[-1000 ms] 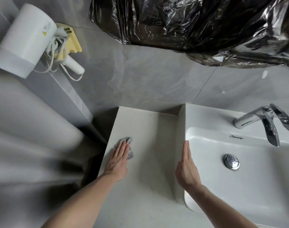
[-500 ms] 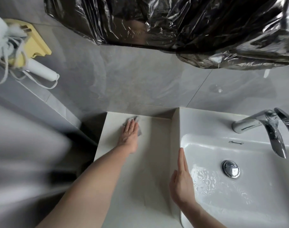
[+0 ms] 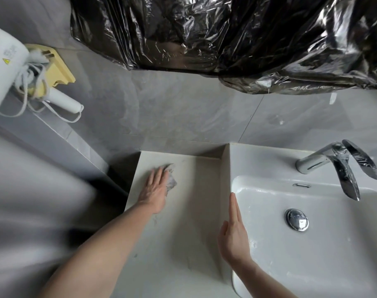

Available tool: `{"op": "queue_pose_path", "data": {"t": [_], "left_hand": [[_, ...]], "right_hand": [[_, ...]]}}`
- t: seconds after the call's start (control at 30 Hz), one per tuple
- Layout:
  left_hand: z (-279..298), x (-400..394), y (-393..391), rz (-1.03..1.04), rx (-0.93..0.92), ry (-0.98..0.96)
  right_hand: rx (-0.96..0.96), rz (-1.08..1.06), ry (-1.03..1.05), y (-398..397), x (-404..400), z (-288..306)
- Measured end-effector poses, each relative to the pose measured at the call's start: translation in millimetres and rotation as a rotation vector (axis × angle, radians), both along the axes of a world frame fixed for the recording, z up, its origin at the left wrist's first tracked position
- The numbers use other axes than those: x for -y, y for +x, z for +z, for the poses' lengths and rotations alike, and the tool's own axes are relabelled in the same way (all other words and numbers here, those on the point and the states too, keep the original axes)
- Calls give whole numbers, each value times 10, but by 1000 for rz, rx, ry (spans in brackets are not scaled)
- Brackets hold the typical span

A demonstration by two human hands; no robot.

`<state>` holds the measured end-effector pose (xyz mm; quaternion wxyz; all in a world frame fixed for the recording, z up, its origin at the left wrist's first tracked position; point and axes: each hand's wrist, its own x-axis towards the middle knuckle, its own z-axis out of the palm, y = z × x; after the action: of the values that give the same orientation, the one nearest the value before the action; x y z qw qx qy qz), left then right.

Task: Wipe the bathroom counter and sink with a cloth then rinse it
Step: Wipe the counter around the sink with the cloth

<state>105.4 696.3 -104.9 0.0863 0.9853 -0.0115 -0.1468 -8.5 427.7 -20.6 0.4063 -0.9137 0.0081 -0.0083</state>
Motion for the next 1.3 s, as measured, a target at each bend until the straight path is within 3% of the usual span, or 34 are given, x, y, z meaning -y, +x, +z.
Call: {"op": "queue_pose_path", "data": {"t": [0.17,0.33,0.63,0.93,1.1,1.3], "left_hand": [[-53,-117,-41,54,54,51],[-6,244,171,154,37,-51],[115,1374,539,-198,-65,-53],[56,1308,364,-399,125,-131],[-53,722,432,-281,120,-123],[42,-259,492,74,76,-80]], "right_hand": [[-97,-25,-15,-26,58,-192],[-138,-45,18,-8,44,-146],[-160,-51,74,-3,37,-124],[-161,-42,98,-7,45,-107],[-152,-42,95,-7,35,-92],[-144,-40,70,-9,45,-126]]}}
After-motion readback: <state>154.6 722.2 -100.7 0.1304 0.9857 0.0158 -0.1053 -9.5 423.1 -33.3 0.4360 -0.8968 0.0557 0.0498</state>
